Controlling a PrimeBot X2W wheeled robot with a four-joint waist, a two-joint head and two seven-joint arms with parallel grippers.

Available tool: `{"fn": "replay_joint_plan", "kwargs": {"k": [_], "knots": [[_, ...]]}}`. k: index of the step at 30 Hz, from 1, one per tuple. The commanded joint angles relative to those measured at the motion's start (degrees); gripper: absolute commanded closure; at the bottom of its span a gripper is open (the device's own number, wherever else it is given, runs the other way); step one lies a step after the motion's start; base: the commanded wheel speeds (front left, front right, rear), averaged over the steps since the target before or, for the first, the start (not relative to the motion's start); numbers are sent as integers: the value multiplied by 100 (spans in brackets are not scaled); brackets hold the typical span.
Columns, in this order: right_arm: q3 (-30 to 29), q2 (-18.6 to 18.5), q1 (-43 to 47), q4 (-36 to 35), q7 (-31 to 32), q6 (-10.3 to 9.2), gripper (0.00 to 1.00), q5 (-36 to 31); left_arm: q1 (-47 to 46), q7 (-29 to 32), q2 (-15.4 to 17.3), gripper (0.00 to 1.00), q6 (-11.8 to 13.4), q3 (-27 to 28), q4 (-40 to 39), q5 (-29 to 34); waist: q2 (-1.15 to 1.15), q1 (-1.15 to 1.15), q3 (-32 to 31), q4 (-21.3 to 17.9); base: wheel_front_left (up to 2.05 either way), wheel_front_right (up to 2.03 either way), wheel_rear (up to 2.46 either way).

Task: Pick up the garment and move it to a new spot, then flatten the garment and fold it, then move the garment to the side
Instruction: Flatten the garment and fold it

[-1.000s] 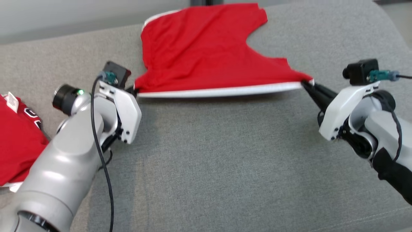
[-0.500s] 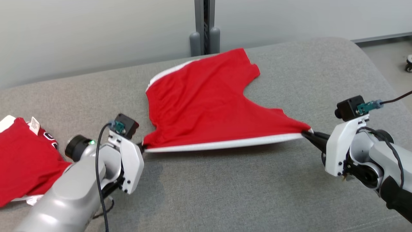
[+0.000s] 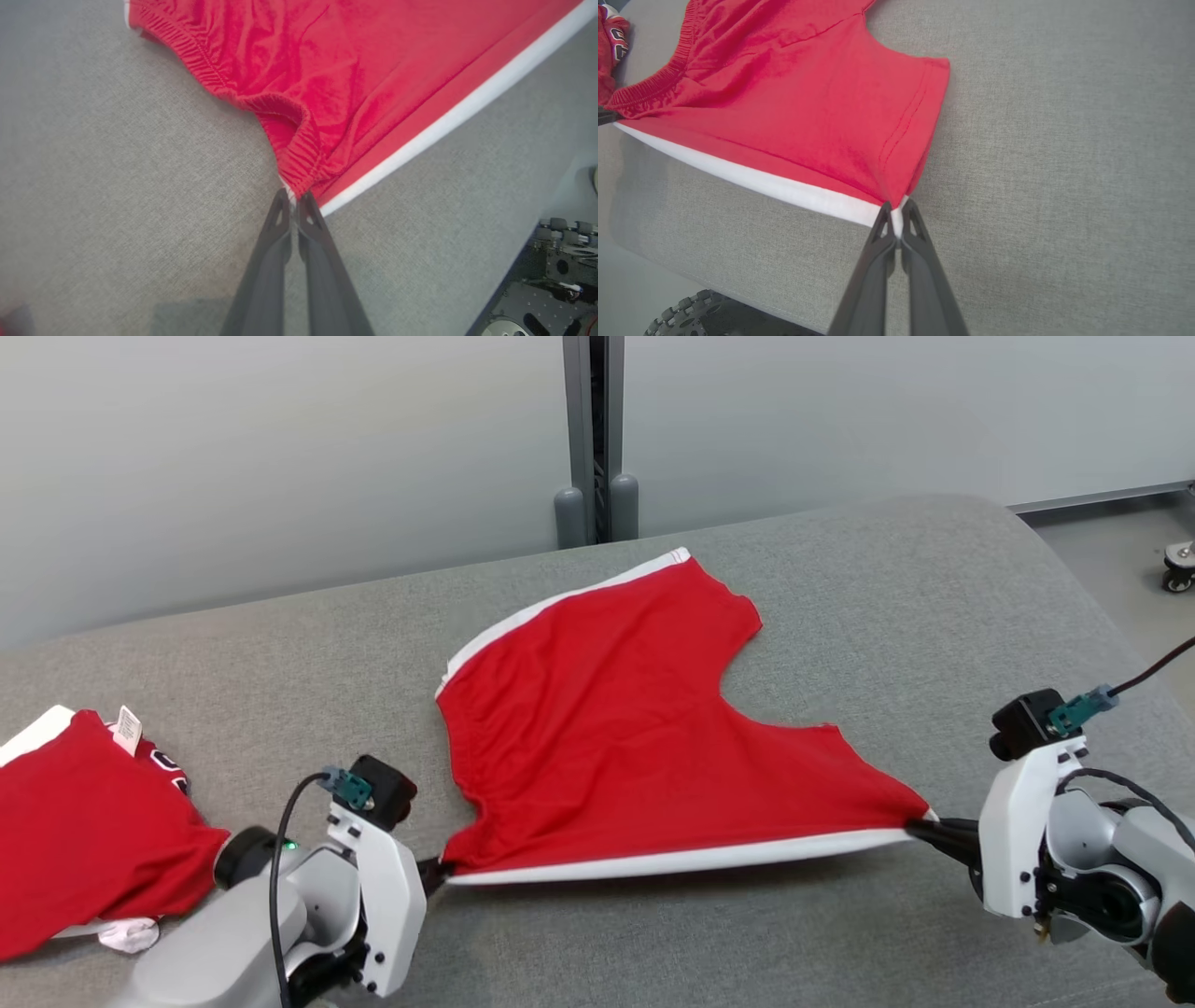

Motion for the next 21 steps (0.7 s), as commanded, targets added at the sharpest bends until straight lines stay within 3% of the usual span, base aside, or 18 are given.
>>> {"fn": "replay_joint_plan", "kwargs": {"k": [1, 15, 21], "knots": [[-8, -200, 97, 40, 56, -46, 100, 44, 118, 70, 191, 100, 92, 44, 13, -55, 0, 0, -9, 1, 0, 0, 0], [-5, -733, 435, -728, 775, -39, 100, 376, 1091, 726, 521, 100, 465, 247, -1650, -1095, 0, 0, -123, 19, 0, 0, 0], [-7, -1117, 672, -1267, 1193, -32, 100, 593, 1607, 985, 664, 100, 737, 315, -2514, -1642, 0, 0, -156, 70, 0, 0, 0]]}}
